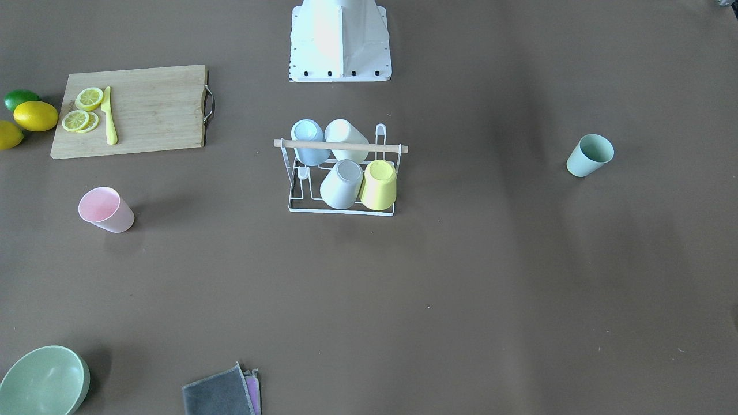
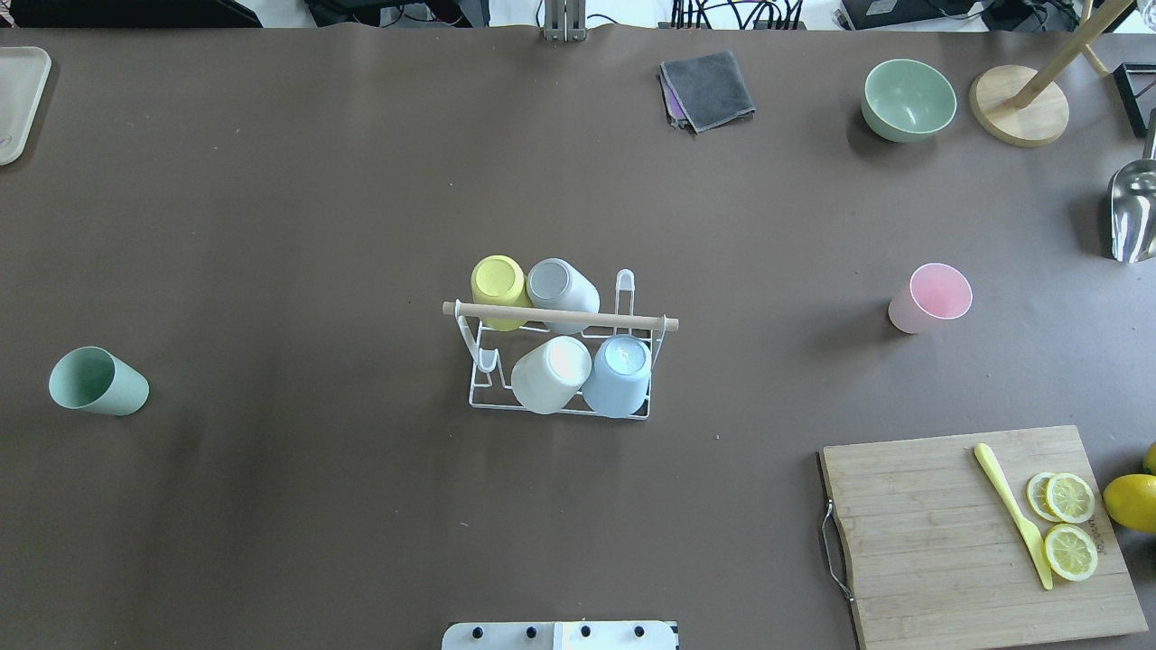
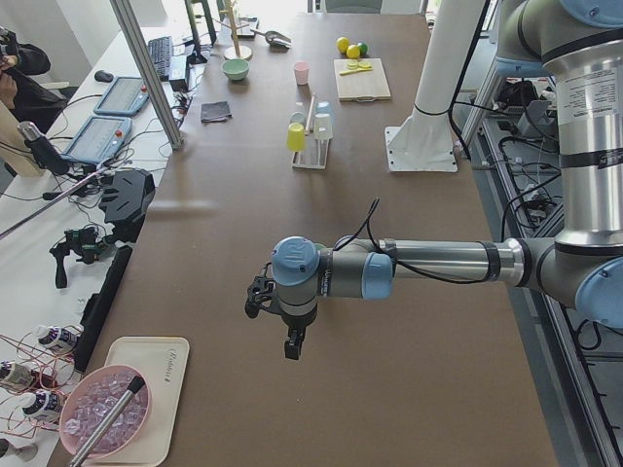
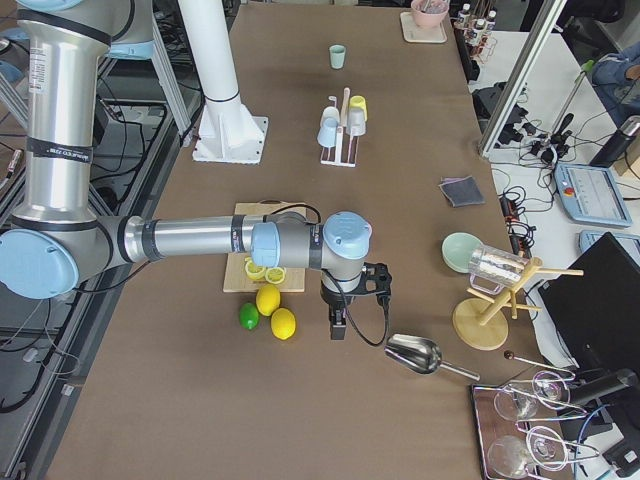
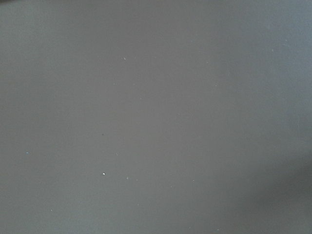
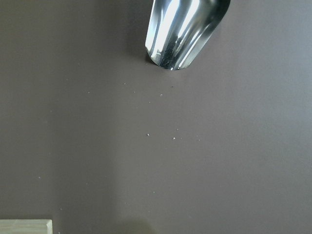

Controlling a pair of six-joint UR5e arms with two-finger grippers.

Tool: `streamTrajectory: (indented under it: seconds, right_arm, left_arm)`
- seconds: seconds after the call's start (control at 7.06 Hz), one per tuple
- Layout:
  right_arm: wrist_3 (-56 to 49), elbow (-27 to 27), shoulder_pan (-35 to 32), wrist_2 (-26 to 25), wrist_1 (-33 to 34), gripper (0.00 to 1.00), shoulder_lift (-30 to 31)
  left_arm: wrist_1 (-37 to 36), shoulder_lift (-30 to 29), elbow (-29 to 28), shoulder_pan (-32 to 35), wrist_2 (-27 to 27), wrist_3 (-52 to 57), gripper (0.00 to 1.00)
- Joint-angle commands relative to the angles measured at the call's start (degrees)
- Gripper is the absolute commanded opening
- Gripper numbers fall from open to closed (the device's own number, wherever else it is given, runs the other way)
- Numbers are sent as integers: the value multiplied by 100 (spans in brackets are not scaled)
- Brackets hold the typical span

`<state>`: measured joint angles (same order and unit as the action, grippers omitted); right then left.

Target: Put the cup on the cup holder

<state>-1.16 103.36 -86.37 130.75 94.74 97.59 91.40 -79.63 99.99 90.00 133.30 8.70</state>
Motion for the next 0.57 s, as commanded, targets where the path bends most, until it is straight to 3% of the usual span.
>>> streamTrajectory:
  seconds: [0.0,0.28,0.42]
  right_arm:
    - [178,0,469,-41,254,100,-431]
    - [169,-35,996,-49,1367,100,-1352]
    - [178,-18,1138,-206,1494,100,-1565]
  left_arm:
    - [-25,-8,20,0,12,0,98]
    - [-43,18,47,0,12,0,98]
    - [-52,-52,56,-17,12,0,98]
